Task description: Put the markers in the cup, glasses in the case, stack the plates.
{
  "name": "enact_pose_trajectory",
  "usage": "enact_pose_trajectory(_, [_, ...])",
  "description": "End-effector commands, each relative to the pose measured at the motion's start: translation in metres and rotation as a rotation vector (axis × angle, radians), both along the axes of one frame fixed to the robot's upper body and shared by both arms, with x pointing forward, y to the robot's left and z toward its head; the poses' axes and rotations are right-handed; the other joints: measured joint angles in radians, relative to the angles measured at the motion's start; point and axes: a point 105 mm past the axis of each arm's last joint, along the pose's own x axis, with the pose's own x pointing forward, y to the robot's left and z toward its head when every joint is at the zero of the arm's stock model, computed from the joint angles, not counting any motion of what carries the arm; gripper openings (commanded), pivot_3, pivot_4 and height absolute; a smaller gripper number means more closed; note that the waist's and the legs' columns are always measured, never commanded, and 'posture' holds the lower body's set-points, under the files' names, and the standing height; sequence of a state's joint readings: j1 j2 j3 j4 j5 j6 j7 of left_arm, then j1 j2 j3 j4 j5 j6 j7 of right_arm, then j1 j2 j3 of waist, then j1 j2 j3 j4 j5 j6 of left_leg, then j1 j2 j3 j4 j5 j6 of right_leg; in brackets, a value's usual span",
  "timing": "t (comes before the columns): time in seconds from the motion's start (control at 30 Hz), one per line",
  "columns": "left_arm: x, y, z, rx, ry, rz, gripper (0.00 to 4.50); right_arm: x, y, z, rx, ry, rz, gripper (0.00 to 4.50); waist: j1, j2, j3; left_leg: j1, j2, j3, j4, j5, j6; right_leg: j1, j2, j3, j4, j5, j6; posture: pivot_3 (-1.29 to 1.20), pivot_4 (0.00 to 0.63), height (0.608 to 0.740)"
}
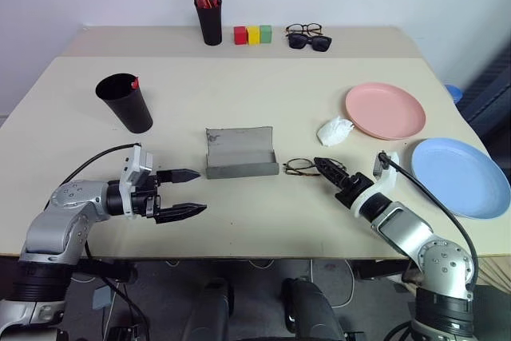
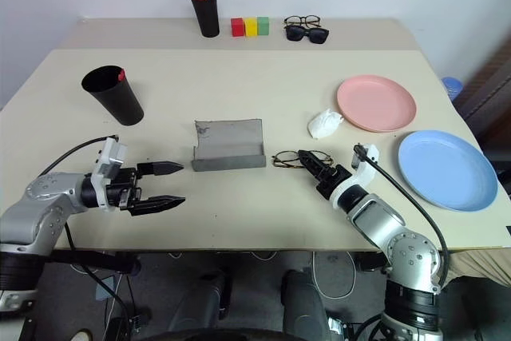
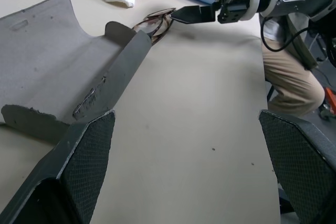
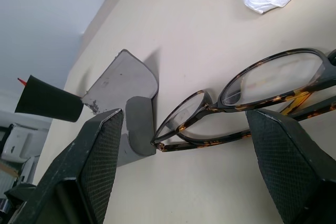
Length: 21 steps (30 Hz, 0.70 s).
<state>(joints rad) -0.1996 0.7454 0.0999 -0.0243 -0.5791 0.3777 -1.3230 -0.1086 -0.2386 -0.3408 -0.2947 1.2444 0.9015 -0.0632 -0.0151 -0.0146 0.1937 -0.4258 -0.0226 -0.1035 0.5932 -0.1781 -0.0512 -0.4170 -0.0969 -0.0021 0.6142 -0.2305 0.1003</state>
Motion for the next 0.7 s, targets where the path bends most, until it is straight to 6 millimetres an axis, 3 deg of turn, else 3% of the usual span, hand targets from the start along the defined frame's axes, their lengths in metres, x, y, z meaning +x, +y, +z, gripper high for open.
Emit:
enact_pose_trajectory(0.03, [-0.002,0.001,0.011,-0.004,-0.05,-0.002,4.5,0.002,0.003,0.01,0.021,-0.037,-0.003,3.75,0.0,0.0,0.0,0.0,0.0,0.0,0.0,0.0,0.0,0.0,0.0,0.0,0.0,0.0,0.0,0.0,0.15,0.74])
enact_pose_trajectory(0.7, [-0.012,0.0,0.019,0.018,-0.063,-0.03,4.5,0.012,0.001,-0.007,-0.004,0.007,-0.037,3.75,-0.002,0.0,0.0,0.0,0.0,0.0,0.0,0.0,0.0,0.0,0.0,0.0,0.0,0.0,0.0,0.0,0.15,0.74])
